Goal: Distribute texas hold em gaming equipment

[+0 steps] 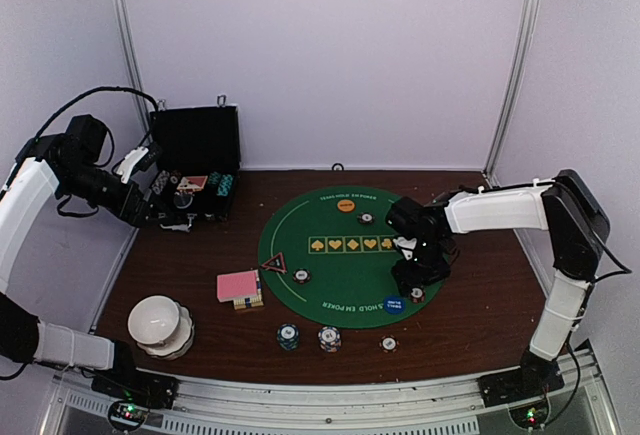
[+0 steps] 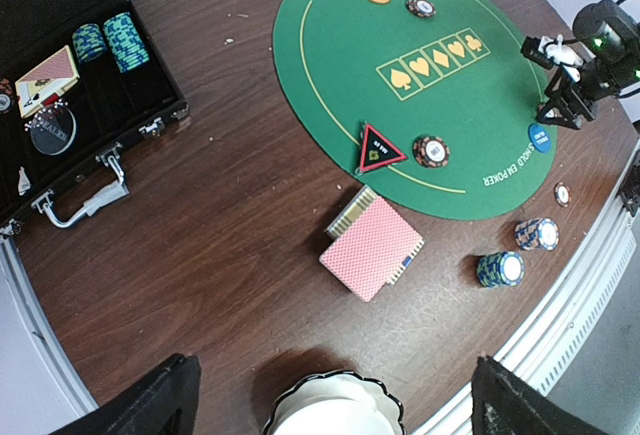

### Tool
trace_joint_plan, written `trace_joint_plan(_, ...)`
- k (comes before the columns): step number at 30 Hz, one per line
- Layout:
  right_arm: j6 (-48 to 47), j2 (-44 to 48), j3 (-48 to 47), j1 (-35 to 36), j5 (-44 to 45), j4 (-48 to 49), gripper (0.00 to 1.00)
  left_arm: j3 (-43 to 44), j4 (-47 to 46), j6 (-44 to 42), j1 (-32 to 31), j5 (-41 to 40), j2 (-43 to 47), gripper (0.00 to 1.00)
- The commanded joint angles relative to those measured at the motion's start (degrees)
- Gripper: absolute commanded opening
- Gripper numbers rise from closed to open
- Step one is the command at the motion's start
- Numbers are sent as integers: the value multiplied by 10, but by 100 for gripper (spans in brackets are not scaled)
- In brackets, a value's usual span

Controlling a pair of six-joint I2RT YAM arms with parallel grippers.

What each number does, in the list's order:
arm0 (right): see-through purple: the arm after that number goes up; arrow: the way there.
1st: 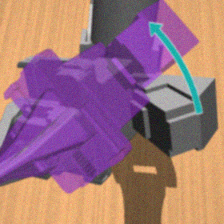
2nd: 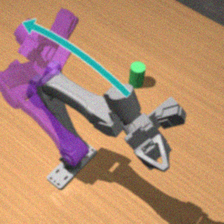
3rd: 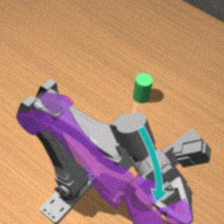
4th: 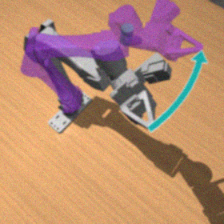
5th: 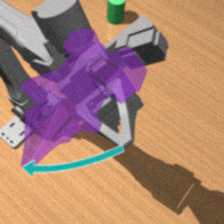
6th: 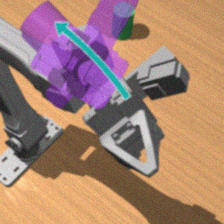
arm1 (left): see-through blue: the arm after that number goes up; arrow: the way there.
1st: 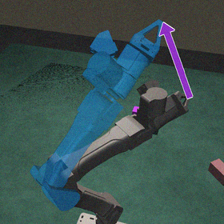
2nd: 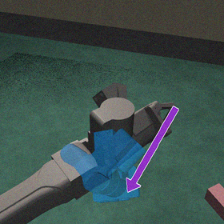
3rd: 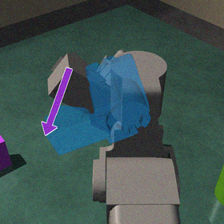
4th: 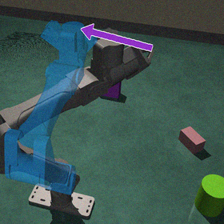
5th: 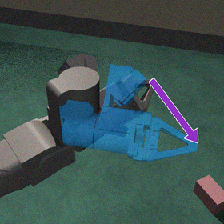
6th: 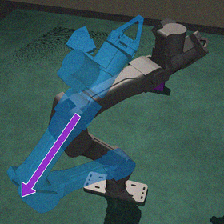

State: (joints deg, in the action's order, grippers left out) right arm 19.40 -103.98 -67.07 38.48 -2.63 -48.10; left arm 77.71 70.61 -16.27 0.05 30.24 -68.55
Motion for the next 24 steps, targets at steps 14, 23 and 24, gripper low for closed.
trace_joint_plan(14,-19,98,-126,190,-1,-68,85,16,0,-10,4,-1,1,98)
trace_joint_plan(23,-37,-6,-195,299,-34,-72,98,17,0,-10,4,5,1,98)
trace_joint_plan(24,-41,-16,-201,303,-36,-73,99,17,0,-10,4,4,1,97)
